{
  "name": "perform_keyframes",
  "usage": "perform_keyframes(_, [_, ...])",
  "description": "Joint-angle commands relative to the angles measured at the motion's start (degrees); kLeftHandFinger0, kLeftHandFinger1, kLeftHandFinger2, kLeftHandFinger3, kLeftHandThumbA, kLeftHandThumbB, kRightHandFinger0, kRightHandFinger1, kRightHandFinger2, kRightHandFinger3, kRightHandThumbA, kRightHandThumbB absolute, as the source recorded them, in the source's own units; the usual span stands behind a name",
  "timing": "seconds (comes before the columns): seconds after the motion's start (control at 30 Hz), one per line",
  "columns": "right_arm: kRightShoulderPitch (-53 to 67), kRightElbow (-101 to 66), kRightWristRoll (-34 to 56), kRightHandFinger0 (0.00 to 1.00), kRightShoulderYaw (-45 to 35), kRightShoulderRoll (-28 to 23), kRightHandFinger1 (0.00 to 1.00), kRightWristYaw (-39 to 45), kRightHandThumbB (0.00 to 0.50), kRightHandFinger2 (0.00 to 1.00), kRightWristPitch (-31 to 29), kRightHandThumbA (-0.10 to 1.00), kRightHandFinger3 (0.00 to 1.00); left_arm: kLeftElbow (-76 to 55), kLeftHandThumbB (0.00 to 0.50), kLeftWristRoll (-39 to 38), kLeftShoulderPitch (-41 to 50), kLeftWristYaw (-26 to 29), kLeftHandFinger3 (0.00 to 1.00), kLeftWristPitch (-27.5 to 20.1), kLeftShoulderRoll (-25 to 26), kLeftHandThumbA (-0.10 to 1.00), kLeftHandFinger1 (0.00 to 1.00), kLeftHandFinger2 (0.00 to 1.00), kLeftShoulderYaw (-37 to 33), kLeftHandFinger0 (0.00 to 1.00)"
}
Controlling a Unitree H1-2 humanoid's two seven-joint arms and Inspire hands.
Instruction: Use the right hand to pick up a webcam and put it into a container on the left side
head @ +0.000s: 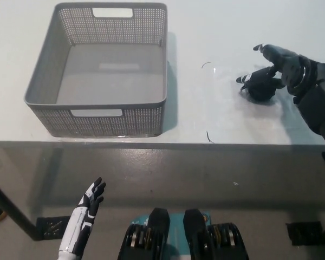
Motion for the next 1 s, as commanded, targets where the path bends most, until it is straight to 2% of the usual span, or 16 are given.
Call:
perform_keyframes(0.0, [-1.8,1.0,-0.5,1.0,-0.2,0.2,1.0,-2.3,0.5,1.0,-2.0,0.87,1.0,-1.3,0.122,0.1,-0.6,-0.5,1.0,-1.5,1.0,1.0,1.0,1.0,0.0,1.0])
perform_keyframes(0.2, [-0.4,2.8,-0.5,1.0,-0.1,1.1,1.0,-3.4,0.5,1.0,-3.0,0.87,1.0,-1.0,0.113,0.1,-1.2,-0.3,1.0,-1.3,1.1,1.0,1.0,1.0,0.3,1.0])
perform_keyframes(0.4, [1.5,4.8,-0.3,1.0,-0.2,1.7,1.0,-3.9,0.5,1.0,-3.5,0.82,1.0,-1.2,0.123,0.1,-1.0,0.0,1.0,-1.1,1.0,1.0,1.0,1.0,0.4,1.0])
perform_keyframes(0.6, [2.3,6.7,-0.4,1.0,0.2,1.6,1.0,-3.8,0.476,1.0,-3.2,0.8,1.0,-1.1,0.123,0.2,-1.6,0.0,1.0,-1.1,1.2,1.0,1.0,1.0,0.5,1.0])
perform_keyframes(0.73, [2.6,7.3,-0.1,1.0,-0.1,1.3,1.0,-4.1,0.42,1.0,-3.4,0.71,1.0,-1.3,0.122,0.5,-1.7,0.2,1.0,-1.2,1.2,1.0,1.0,1.0,0.6,1.0])
perform_keyframes(0.8, [2.5,7.3,0.7,1.0,-0.9,1.3,1.0,-5.0,0.382,1.0,-3.2,0.6,1.0,-1.3,0.124,0.3,-1.8,0.3,1.0,-1.2,1.2,1.0,1.0,1.0,0.6,1.0])
perform_keyframes(0.83, [2.5,7.5,1.2,1.0,-1.6,1.3,1.0,-5.6,0.357,1.0,-2.9,0.5,1.0,-1.2,0.124,0.3,-2.0,0.3,1.0,-1.4,1.2,1.0,1.0,1.0,0.7,1.0])
perform_keyframes(0.87, [2.5,7.5,1.5,1.0,-2.0,1.3,1.0,-6.0,0.334,1.0,-2.8,0.46,1.0,-1.1,0.124,0.4,-2.1,0.4,1.0,-1.5,1.2,1.0,1.0,1.0,0.7,1.0])
perform_keyframes(0.9, [2.5,7.6,1.5,0.94,-2.1,1.2,1.0,-6.2,0.3,1.0,-2.9,0.38,1.0,-1.1,0.129,0.2,-2.1,0.3,1.0,-1.3,1.2,1.0,1.0,1.0,0.7,1.0])
perform_keyframes(0.93, [2.6,7.5,1.4,0.67,-2.3,1.1,0.81,-7.3,0.266,0.94,-3.2,0.25,1.0,-1.2,0.129,0.0,-2.1,0.2,1.0,-1.0,1.2,1.0,1.0,1.0,0.8,1.0])
perform_keyframes(0.97, [2.8,7.5,0.8,0.39,-2.1,1.0,0.5,-8.7,0.232,0.62,-3.5,0.05,0.74,-1.2,0.128,0.6,-2.2,0.4,1.0,-1.1,1.3,1.0,1.0,1.0,0.7,1.0])
